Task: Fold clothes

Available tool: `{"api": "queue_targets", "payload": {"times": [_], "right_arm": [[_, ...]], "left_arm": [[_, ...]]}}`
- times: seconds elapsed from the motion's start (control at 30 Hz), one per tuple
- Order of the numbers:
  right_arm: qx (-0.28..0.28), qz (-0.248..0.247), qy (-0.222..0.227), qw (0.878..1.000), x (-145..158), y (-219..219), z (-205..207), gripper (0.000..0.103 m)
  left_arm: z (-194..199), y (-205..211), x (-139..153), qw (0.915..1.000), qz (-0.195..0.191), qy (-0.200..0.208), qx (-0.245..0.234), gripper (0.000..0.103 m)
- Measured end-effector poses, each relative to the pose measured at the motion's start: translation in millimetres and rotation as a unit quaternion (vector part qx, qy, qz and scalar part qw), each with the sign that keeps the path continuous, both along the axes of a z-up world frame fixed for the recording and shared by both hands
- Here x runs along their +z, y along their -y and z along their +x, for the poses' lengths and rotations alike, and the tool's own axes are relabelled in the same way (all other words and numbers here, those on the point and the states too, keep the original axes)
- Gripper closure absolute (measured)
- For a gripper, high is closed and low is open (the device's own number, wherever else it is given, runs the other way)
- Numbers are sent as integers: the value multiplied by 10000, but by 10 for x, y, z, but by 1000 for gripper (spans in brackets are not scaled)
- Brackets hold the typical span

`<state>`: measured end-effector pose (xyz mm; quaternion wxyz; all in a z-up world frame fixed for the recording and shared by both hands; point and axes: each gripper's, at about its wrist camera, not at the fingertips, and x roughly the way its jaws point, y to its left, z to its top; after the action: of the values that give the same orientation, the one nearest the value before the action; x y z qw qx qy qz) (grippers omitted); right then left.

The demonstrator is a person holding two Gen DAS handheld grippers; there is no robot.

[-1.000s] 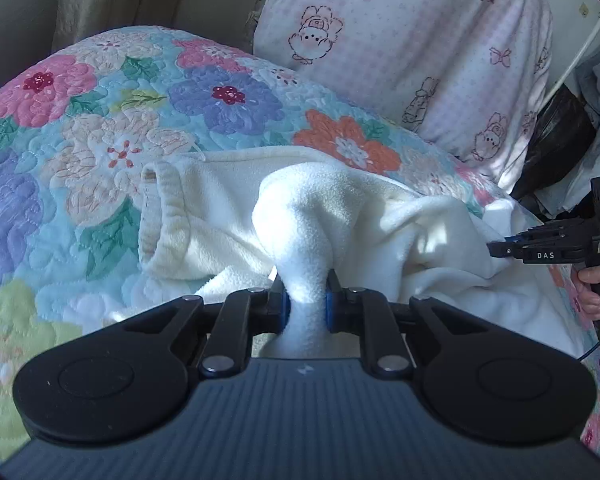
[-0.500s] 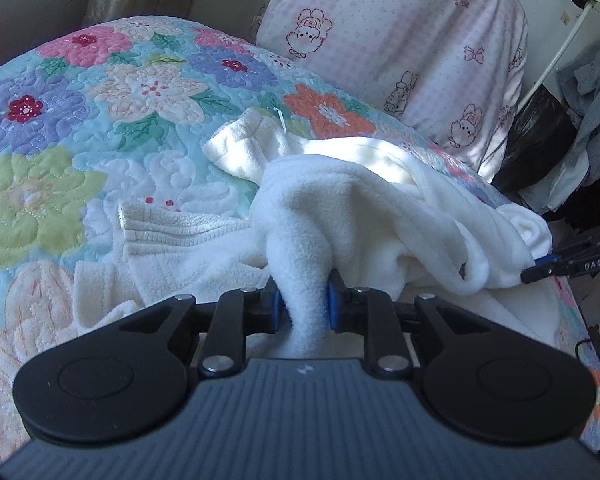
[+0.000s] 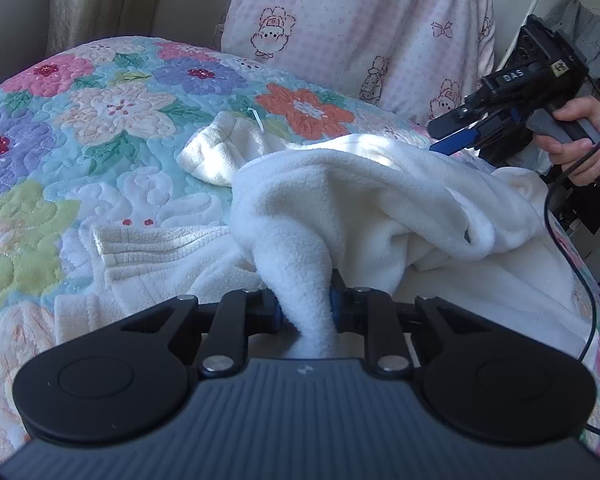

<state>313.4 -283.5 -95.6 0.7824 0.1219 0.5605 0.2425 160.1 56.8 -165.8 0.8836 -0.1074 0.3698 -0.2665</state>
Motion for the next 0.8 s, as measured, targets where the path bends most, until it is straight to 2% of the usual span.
{"api": "queue_targets", "payload": {"times": [0.07,0.17,0.2,0.23,0.27,0.33,0.4,0.53,0.6,0.7,0.73,0.8], "right_arm": [[126,-91,-324,9994,-195,-231,159,43],[192,-1015,-360,9940,-434,-466,211,43],[103,-1250,-360,9915,-484,-505,201,50],[66,-1286,-242,9914,-465,-511,174,59],[30,-1317,-122,9912,-444,-516,147,82],[-71,-1526,357,9876,-237,-507,30,85],[-249,-1830,1115,9764,117,-474,-139,85],[-863,-2005,2272,9491,862,-276,-653,85],[-1277,-1820,2638,9386,1143,-122,-1046,86],[-1763,-1311,2633,9394,1274,156,-1612,85],[-1773,-1118,2461,9463,1213,214,-1830,85],[-1530,-989,1744,9677,988,235,-2073,85]], "left_arm": [[-20,-46,-16,9999,-112,-11,-17,84],[-31,-73,-42,9999,-164,17,-33,84],[-31,-70,-43,9999,-153,42,-30,84],[-19,-64,-36,9999,-145,59,8,84],[-13,-73,-29,9998,-158,72,57,84],[-2,-89,-14,9997,-186,99,155,84],[-6,-113,0,9994,-220,111,247,84],[-29,-167,36,9984,-296,106,462,84],[-19,-177,51,9980,-275,131,547,84],[-14,-195,63,9975,-277,133,631,84],[-14,-201,67,9974,-279,134,654,84],[-25,-204,75,9973,-265,136,678,84]]}}
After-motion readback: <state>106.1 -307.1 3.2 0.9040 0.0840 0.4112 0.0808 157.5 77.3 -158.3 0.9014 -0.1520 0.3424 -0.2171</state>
